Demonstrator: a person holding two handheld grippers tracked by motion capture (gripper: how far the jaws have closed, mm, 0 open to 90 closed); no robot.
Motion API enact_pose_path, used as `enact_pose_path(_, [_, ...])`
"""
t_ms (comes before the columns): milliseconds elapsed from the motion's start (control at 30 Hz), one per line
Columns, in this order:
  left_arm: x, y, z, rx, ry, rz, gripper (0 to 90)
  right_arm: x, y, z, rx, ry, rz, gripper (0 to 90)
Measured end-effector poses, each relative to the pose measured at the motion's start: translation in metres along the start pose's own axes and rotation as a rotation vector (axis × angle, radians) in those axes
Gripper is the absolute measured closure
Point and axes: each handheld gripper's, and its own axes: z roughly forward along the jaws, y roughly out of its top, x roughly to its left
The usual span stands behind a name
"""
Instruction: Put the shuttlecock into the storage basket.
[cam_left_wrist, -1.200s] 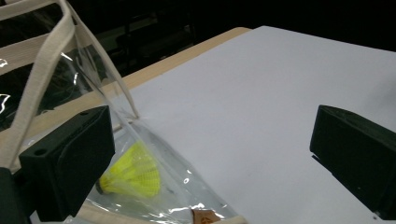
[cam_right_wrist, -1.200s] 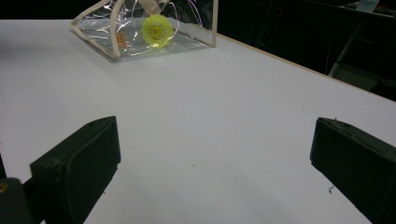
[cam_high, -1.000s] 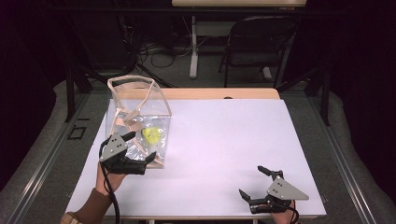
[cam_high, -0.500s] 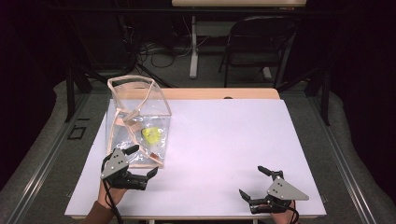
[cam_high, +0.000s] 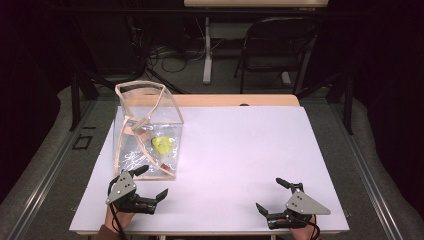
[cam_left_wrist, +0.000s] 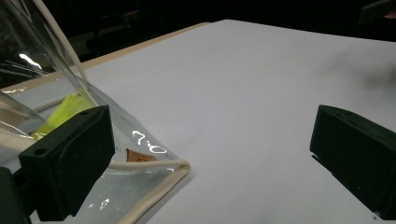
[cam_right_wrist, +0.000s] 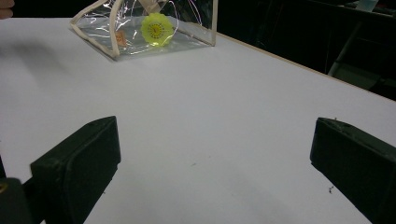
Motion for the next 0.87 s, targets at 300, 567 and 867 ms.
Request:
enact_pose_path(300, [-0.003,-0.018,0.000,-0.010,-0.004,-0.012,0.0,0.000,0.000,0.000,0.000,0.000,0.002,1.3])
enact_pose_path(567, [-0.002,-0.030,0.004,-0.017,-0.004,-0.016,0.1,0.000,-0.001,0.000,0.004,0.002,0.003,1.3])
enact_pose_path(867, [0.000,-0.029,0.003,-0.041,0.007,-0.003,0.0,0.000,-0.001,0.000,0.004,0.007,0.001,1.3])
